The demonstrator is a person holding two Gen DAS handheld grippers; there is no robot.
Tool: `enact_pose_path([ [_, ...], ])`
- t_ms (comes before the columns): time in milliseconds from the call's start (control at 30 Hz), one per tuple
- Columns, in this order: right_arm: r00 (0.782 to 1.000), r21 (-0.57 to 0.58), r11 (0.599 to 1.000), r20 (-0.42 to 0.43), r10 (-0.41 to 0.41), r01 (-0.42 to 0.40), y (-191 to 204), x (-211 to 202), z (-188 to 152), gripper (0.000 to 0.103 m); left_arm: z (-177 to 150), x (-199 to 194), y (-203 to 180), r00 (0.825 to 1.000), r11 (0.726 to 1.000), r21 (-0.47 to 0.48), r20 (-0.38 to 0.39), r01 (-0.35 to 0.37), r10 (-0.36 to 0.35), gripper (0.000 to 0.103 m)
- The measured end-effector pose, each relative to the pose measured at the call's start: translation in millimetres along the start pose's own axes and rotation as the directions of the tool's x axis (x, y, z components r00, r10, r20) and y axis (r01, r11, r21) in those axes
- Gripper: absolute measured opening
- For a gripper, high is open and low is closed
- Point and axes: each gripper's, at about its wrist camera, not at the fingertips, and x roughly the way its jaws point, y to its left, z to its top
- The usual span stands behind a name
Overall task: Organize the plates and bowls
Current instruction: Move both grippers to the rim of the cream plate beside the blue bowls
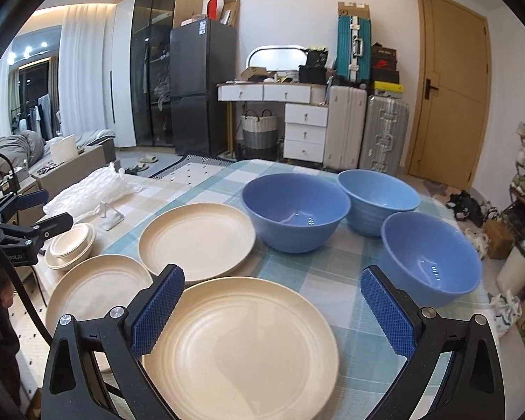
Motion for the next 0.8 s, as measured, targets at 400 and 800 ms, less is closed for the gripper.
enact_pose_path([
  [400,0.979,0.037,0.991,-0.151,0.135,-0.131,9.3,51.0,25.7,0.103,19.8,76.7,4.1,0.984,0.995,-0.051,-0.152,0.085,-0.092,0.101],
  [800,0.935,0.089,0.980,-0.297,0.195,-0.176,23.1,115.4,38.2,0.103,28.6,148.3,16.8,0.949,0.980,-0.133,-0.258,0.151,-0.181,0.101],
])
